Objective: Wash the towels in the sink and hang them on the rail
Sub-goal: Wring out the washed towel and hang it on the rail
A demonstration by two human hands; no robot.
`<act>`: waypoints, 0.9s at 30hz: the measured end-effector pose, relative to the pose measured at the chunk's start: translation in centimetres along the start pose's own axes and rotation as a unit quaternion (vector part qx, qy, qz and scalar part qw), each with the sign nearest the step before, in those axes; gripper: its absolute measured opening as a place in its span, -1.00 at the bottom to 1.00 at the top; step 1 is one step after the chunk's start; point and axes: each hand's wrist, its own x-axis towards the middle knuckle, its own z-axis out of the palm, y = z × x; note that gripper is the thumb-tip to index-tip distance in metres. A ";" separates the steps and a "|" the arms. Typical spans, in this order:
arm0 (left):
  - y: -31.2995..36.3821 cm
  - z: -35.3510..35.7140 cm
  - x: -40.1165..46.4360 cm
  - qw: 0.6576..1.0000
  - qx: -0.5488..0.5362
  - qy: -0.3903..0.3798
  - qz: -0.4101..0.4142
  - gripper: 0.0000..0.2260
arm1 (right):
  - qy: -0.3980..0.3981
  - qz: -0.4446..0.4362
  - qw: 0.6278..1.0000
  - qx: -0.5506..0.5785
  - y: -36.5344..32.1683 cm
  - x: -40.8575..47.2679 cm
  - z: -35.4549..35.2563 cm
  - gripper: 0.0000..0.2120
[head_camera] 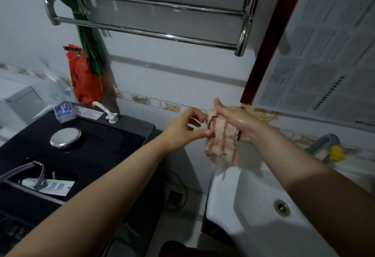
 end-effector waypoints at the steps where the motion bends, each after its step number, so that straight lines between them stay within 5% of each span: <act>1: 0.1 0.4 0.2 1.000 -0.002 -0.001 0.007 -0.67 | -0.026 0.004 0.999 0.027 -0.2 0.0 0.0 -0.43; 4: 0.4 0.6 1.2 0.997 -0.060 0.041 0.005 -0.83 | -0.131 0.003 0.990 0.055 -0.9 -0.3 -0.5 -0.75; 7: 1.0 -0.8 1.8 0.997 -0.011 0.070 0.006 -0.91 | -0.146 0.028 0.989 0.009 -1.7 -0.4 -2.0 -0.84; 9: 1.1 -2.2 2.2 0.988 0.034 0.150 0.008 -0.86 | -0.099 0.033 0.976 -0.192 -2.1 -0.5 -3.0 -0.88; 12: 0.9 -3.8 2.8 0.960 -0.006 0.279 -0.031 -0.87 | 0.004 0.035 0.900 -0.435 -2.4 -0.3 -4.4 -0.83; 15: 1.3 -3.7 2.0 0.917 0.010 0.395 0.059 -0.95 | 0.154 -0.099 0.922 -0.342 -1.8 -0.5 -3.8 -0.83; 17: 1.0 -3.4 1.4 0.877 0.074 0.448 0.156 -0.97 | 0.271 -0.261 0.882 -0.284 -0.8 -1.0 -2.4 -0.81; 19: -0.5 -3.8 1.5 0.909 0.191 0.336 0.154 -0.97 | 0.296 -0.328 0.834 -0.331 0.7 -0.9 -1.7 -0.87; 20: -1.2 -4.1 1.7 0.938 0.266 0.207 0.080 -0.96 | 0.255 -0.287 0.832 -0.400 1.4 -0.7 -1.5 -0.86; 22: -2.9 -4.6 1.7 0.932 0.351 0.008 -0.094 -0.90 | 0.113 -0.114 0.817 -0.554 2.8 0.0 -1.8 -0.89; 24: -3.7 -5.6 1.6 0.945 0.286 0.063 -0.144 -0.90 | 0.088 -0.046 0.802 -0.589 3.1 0.0 -2.4 -0.90; 27: -3.5 -6.7 1.5 0.969 0.135 0.167 -0.125 -0.89 | 0.124 -0.058 0.832 -0.538 2.6 0.0 -4.0 -0.67</act>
